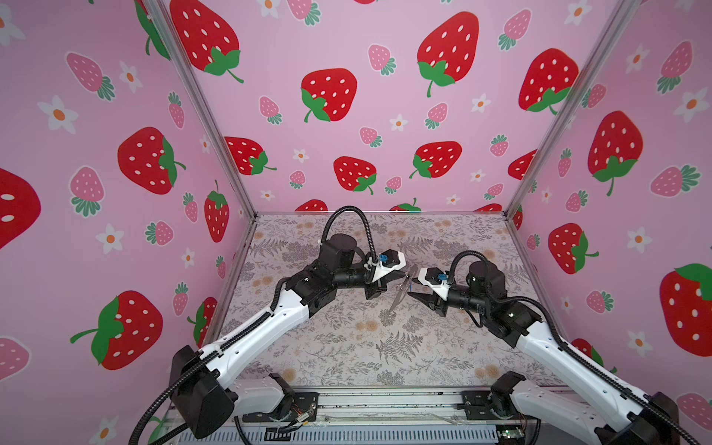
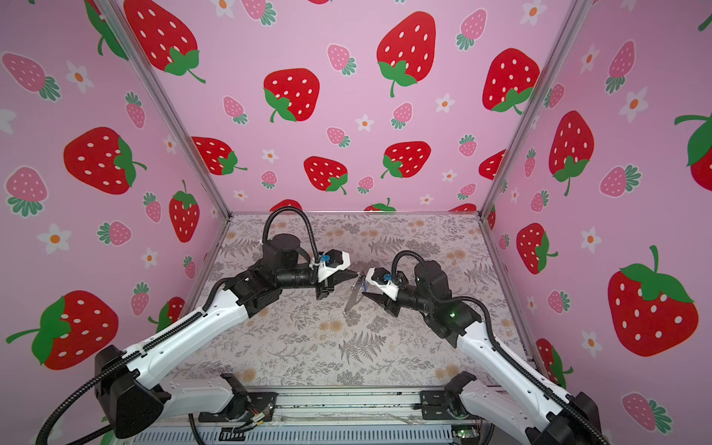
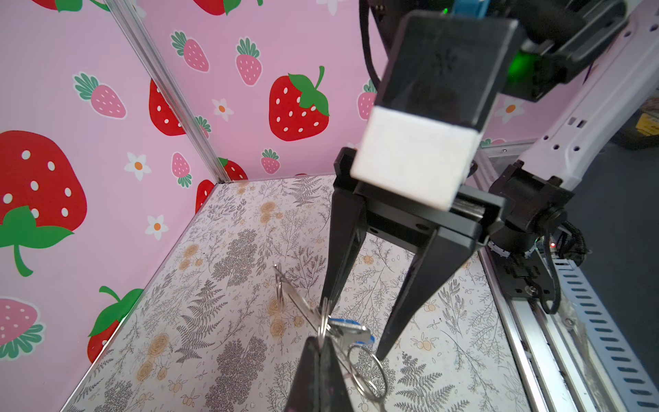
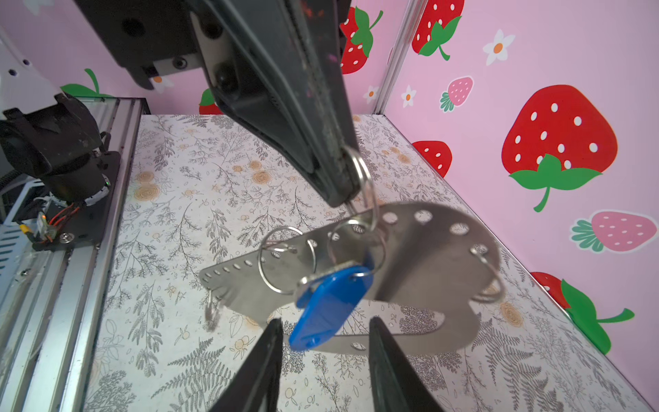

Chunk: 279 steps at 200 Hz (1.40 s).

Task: Put the keys on the keyring

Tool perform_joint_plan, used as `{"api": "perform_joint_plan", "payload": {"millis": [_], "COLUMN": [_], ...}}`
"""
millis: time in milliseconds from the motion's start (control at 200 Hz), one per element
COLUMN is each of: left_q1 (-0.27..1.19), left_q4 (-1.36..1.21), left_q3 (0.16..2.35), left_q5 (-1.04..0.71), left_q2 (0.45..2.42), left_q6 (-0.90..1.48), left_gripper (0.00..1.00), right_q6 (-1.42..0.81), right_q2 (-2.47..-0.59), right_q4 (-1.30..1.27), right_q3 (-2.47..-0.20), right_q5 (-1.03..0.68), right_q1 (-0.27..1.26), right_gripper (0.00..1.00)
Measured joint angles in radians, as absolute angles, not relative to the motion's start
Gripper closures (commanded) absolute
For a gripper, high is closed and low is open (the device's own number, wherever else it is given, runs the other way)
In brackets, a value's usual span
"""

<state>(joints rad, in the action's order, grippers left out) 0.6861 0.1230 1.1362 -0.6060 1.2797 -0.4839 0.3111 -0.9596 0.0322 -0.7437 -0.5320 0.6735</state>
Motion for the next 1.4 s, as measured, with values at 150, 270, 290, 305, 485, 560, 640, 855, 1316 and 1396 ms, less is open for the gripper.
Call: {"api": "perform_joint_plan", "payload": {"millis": [150, 270, 290, 305, 485, 560, 640, 855, 1316, 1396], "left_q1": [0.686, 0.686, 0.686, 0.686, 0.686, 0.686, 0.686, 0.686, 0.685, 0.685], "left_q4": [0.110, 0.102, 0.102, 0.102, 0.096, 0.086, 0.080, 0.075, 0.084, 0.099], "left_q3": [1.145, 1.145, 1.145, 1.145, 1.145, 1.145, 1.146, 1.155, 1.158, 1.159], "left_q5": [-0.606, -0.606, -0.606, -0.606, -0.610, -0.611, -0.610, -0.606, -0.594, -0.588], "left_q2": [1.281, 1.283, 1.283, 1.283, 1.284, 1.284, 1.284, 1.290, 1.301, 1.301], "left_q6": [-0.461, -0.444, -0.443, -0.441, -0.423, -0.416, -0.410, -0.387, -0.381, -0.400], "left_gripper": [1.00, 1.00, 1.00, 1.00, 1.00, 1.00, 1.00, 1.00, 1.00, 1.00], "right_q6": [0.287, 0.271, 0.269, 0.267, 0.257, 0.255, 0.255, 0.255, 0.251, 0.264], "right_q2": [-0.954, -0.953, -0.953, -0.954, -0.963, -0.971, -0.979, -0.981, -0.978, -0.978], "right_q4": [-0.017, -0.051, -0.056, -0.059, -0.090, -0.097, -0.104, -0.123, -0.120, -0.075], "right_q3": [-0.739, -0.739, -0.739, -0.739, -0.739, -0.739, -0.739, -0.739, -0.742, -0.761], "right_q5": [-0.516, -0.485, -0.479, -0.476, -0.451, -0.447, -0.444, -0.403, -0.321, -0.312], "right_q1": [0.673, 0.673, 0.674, 0.674, 0.677, 0.685, 0.696, 0.727, 0.738, 0.738], "right_gripper": [0.62, 0.67, 0.67, 0.68, 0.70, 0.70, 0.67, 0.66, 1.00, 1.00]}}
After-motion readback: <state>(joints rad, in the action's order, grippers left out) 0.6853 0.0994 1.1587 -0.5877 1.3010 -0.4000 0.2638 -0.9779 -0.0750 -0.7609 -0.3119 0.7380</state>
